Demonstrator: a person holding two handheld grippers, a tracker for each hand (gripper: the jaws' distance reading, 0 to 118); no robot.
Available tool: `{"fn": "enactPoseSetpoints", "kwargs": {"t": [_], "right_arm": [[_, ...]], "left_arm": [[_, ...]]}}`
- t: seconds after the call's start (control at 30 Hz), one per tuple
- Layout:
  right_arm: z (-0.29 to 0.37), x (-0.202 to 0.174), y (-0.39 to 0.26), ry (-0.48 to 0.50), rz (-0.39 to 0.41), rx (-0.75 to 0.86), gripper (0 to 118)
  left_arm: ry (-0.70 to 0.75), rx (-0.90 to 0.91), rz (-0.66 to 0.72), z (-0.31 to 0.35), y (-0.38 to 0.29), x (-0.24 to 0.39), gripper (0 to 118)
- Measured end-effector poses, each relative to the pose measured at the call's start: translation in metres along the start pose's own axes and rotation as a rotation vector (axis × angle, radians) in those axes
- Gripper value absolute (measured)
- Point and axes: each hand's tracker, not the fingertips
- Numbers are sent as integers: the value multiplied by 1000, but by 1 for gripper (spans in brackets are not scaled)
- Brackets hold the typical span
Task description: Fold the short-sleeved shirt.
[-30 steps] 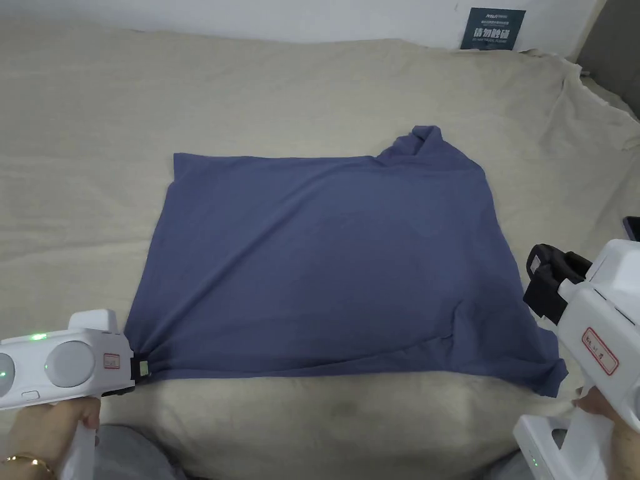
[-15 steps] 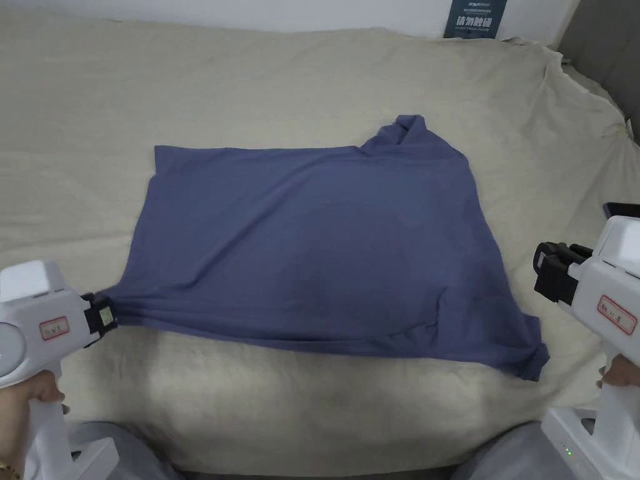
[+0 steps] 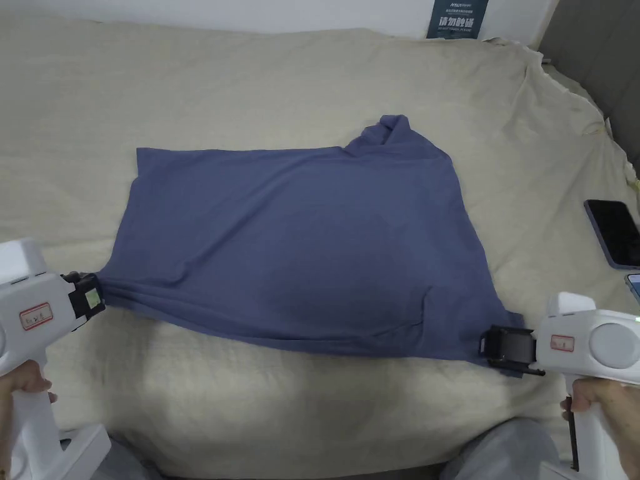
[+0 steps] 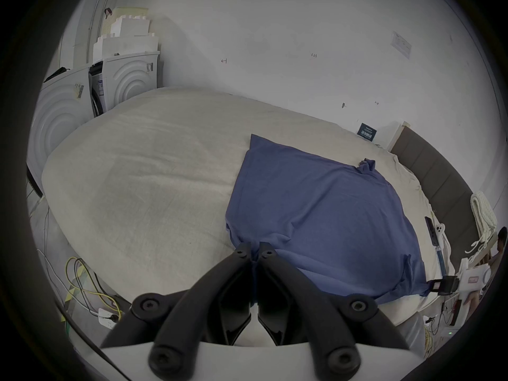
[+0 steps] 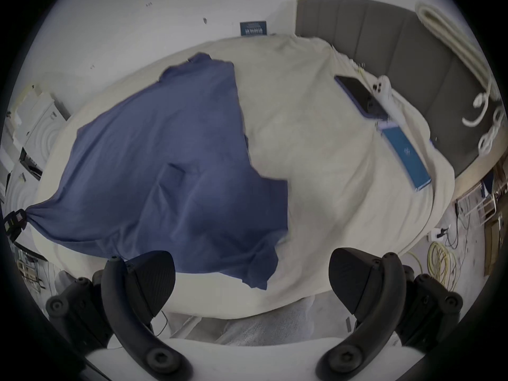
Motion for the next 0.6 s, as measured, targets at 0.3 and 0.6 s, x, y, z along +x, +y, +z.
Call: {"fn": "enactPoseSetpoints", "kwargs": {"t": [0.3,0.6], "right_arm": [[-7,-5,-6,73,7,-33,7],[41,0,59,162,33,69,6]], "left_arm": [[22,-34,8,-7,-5,-4,0],[22,-40,47,-13,28,-8,0]]}}
